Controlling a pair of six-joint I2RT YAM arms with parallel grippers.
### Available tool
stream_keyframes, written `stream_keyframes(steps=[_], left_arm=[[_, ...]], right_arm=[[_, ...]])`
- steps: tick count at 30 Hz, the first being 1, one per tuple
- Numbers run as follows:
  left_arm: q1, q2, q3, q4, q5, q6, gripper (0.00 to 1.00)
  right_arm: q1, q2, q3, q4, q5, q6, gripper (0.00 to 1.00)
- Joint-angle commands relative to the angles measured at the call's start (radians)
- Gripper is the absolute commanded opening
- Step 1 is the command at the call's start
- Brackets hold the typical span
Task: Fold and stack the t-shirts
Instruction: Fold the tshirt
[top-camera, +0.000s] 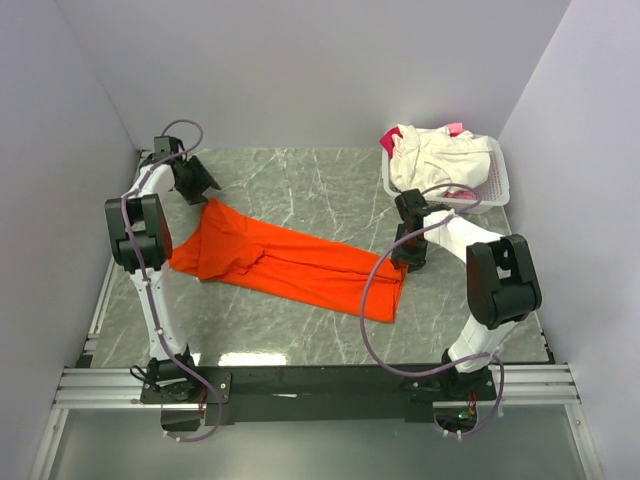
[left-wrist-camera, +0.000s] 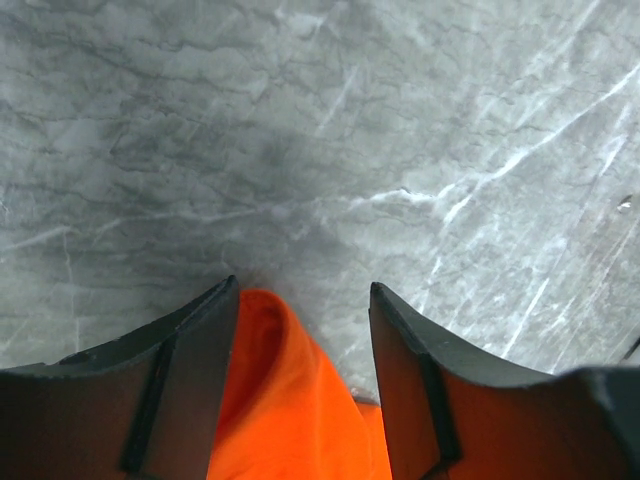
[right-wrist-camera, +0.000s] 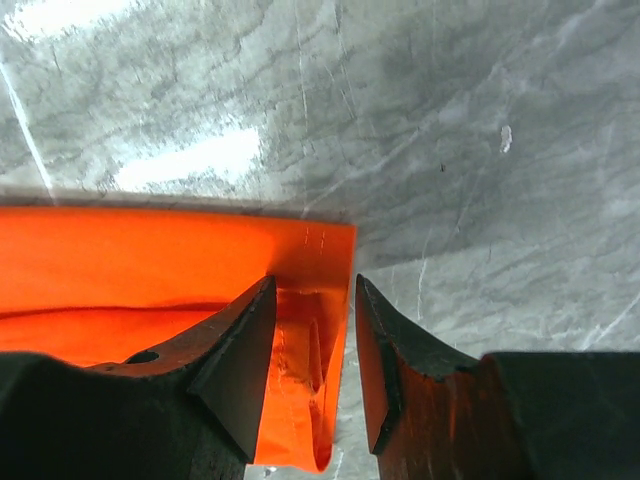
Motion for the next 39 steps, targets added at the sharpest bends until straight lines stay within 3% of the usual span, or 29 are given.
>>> stream_keyframes(steps=[1,9,24,26,31,39], left_arm=[[-0.001,0.020,0.043,-0.012,-0.005,0.019,0.60],[-0.001,0.038,0.044,-0.040,-0.016,0.043,0.52],[0.028,-0.023,-0.103,0.041,0.099,-0.007,0.10],[0.036,-0.037,-0.118,0.060,0.114,-0.015,0.01],[0.066,-0.078,-0.169,0.072,0.087,-0.010,0.00],[0.087,-0.146,-0.259,0.104,0.035,0.005,0.00]], right_arm=[[-0.010,0.018,-0.001,0.043,0.019,0.007,0.45],[-0.018,0.066,-0.017,0.083,0.024,0.001,0.38],[-0.022,0.076,-0.006,0.056,0.028,0.004,0.17],[-0.024,0.079,-0.001,0.051,0.033,0.004,0.15],[-0.028,0.084,0.003,0.036,0.045,0.010,0.04],[-0.033,0.081,-0.006,0.025,0.057,0.015,0.00]])
